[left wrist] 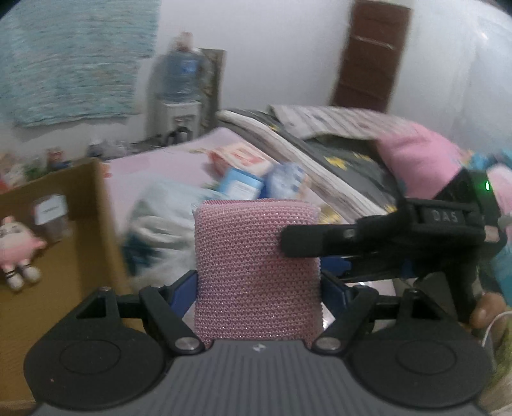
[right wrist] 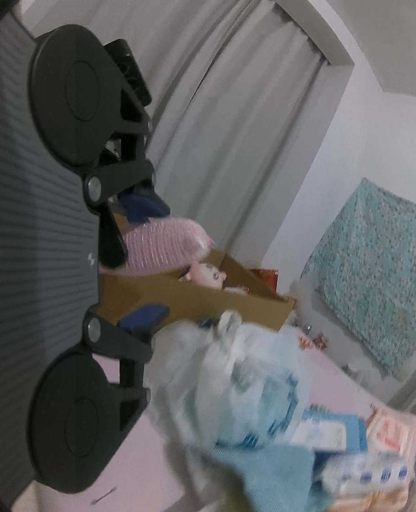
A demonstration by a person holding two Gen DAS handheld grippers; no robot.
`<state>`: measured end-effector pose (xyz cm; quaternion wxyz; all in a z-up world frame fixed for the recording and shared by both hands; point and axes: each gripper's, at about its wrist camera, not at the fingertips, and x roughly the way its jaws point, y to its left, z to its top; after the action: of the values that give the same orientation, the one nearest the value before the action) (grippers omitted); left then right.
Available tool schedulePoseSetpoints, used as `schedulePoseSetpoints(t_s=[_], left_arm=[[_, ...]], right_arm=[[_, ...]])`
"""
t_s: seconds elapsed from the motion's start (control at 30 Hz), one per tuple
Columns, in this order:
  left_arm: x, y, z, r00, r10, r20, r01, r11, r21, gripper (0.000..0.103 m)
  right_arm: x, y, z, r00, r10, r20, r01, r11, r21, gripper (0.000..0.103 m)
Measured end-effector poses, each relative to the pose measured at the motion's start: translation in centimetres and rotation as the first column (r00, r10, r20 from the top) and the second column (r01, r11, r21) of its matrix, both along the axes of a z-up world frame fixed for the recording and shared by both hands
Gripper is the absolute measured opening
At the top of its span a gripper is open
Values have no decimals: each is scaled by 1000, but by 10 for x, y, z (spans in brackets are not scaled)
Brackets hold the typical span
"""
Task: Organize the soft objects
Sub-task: 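Carry the pink sponge with the left tool into the box and release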
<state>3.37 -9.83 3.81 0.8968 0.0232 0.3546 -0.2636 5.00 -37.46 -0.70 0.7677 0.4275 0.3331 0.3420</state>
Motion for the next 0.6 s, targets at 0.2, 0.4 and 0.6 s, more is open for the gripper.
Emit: schedulePoseSetpoints(t_s=[0.2, 0.4, 0.6], left_arm=[[41, 64, 22, 986, 153, -62, -156, 987, -45, 81], [129, 119, 2, 915, 282, -289, -310, 949, -57, 81], [223, 154, -57, 764, 461, -452, -474, 876, 93, 81]], right_arm=[[11, 13, 3, 1000, -3, -1, 4, 1000, 24, 67], [15, 12, -13, 998, -45, -47, 47, 998, 44, 67], [20, 3, -24, 995, -81, -59, 84, 995, 58, 67]])
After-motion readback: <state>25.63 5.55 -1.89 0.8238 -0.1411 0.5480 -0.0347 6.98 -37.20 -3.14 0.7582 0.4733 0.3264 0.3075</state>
